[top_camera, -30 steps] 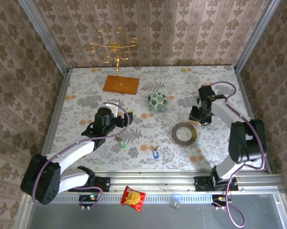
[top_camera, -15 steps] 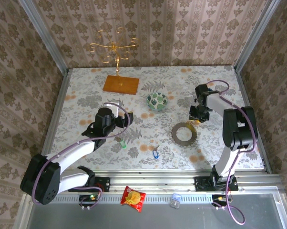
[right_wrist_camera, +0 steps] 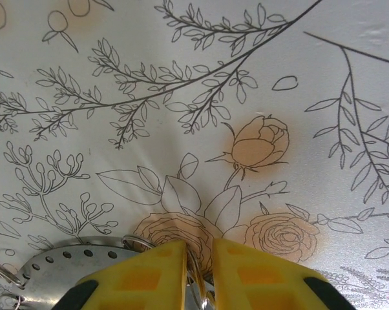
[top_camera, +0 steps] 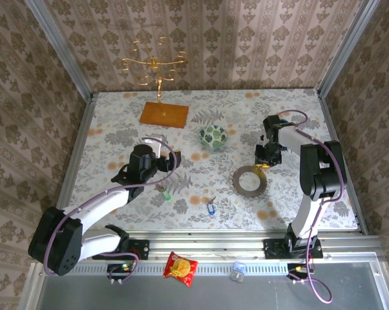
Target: Put the keys on the keyring
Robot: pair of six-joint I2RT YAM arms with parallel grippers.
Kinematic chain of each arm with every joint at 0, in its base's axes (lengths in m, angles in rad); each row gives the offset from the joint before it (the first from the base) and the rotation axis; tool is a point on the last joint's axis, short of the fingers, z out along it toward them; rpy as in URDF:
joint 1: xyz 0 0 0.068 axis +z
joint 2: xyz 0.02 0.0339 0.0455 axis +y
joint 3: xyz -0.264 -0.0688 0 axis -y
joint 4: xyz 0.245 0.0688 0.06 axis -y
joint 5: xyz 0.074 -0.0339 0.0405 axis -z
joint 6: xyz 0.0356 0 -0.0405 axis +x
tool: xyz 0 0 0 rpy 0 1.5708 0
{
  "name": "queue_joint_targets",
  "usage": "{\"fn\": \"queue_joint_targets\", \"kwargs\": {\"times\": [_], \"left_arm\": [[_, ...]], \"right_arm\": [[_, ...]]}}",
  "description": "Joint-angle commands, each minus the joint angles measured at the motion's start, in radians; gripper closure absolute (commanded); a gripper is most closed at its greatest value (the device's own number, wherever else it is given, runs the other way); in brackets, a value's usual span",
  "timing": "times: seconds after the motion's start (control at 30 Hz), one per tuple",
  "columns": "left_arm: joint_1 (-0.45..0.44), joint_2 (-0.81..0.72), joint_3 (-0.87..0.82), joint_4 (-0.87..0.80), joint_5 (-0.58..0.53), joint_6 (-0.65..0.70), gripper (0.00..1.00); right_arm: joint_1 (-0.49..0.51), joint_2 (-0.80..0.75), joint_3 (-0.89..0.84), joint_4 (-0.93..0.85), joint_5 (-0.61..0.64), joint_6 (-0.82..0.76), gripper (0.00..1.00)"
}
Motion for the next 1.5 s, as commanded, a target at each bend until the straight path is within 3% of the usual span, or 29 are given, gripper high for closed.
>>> {"fn": "queue_joint_targets", "kwargs": {"times": [0.0,0.33,0.67,0.9,1.27,1.47], "left_arm": [[-0.008,0.003,0.035,-0.005,-0.012,0.013,0.08],[-0.008,-0.004,0.037,-0.012,-0.013,0.020,0.08],[-0.024,0.001,0.031,-0.031,0.041,-0.017,0.13],[-0.110,0.063,0.039,-0.014,0.116,-0.043,0.19],[-0.197,0.171,0.087,0.007,0.142,-0.086,0.20],[-0.229,0.193,0.084,0.027,0.120,-0.069,0.20]], "right_arm": [[-0.001,0.018,0.025,-0.034,-0.030,-0.022,0.85],[0.016,-0.023,0.031,-0.071,-0.036,-0.037,1.00],[0.133,-0.143,0.007,-0.094,-0.074,-0.011,1.00],[0.160,-0.202,-0.047,-0.038,-0.114,0.013,1.00],[0.144,-0.100,-0.005,-0.095,0.206,0.021,1.00],[0.138,-0.064,0.005,-0.109,0.248,0.016,0.98]]}}
